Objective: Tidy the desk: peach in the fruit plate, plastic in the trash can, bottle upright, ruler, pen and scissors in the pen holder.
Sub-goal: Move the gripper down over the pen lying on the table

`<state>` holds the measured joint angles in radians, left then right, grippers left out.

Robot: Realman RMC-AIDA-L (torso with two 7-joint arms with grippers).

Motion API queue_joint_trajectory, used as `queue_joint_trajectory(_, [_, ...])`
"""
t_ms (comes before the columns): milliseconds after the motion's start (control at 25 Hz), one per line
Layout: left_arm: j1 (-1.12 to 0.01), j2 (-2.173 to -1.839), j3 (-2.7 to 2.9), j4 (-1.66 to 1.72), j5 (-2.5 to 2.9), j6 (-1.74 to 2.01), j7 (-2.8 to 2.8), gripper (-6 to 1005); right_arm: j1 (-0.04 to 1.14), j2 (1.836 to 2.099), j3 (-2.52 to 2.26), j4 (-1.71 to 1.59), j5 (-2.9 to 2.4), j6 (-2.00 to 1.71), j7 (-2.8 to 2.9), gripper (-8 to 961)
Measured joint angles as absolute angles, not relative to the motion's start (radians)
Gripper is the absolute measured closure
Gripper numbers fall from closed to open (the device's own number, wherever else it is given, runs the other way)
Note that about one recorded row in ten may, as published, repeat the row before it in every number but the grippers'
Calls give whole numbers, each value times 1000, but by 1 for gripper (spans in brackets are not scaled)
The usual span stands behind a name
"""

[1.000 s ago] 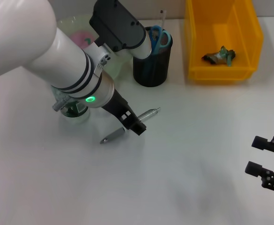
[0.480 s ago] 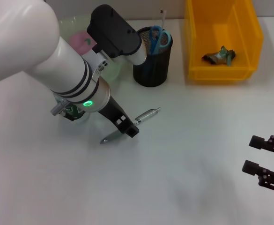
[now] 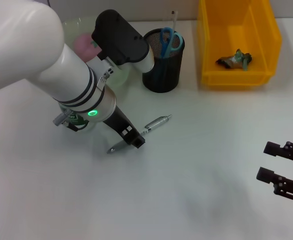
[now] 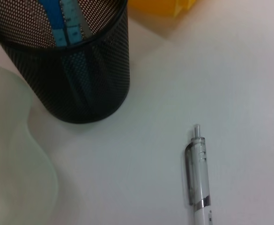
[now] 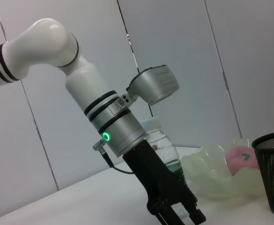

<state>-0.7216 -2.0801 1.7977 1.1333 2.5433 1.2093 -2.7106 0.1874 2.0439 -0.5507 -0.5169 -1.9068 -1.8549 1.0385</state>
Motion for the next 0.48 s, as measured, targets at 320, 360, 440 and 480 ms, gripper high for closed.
queue_joint_trajectory(320, [-727, -2080, 1798, 1125, 2541, 1215, -2714, 472, 193, 2043, -551, -515, -1907, -1845, 1040, 287])
queue_joint_trajectory(360, [-732, -2080, 1797, 1122, 2539, 1222, -2715, 472, 193, 2043, -551, -515, -1907, -1840, 1041, 287])
queue_joint_trajectory(440, [-735, -2080, 1794, 1122, 2538, 1229, -2715, 471, 193, 2043, -551, -514, -1908, -1835, 1041, 287])
queue_joint_trajectory(480, [-738, -2080, 1792, 1122, 2538, 1233, -2715, 471, 193, 2043, -551, -513, -1908, -1833, 1041, 287])
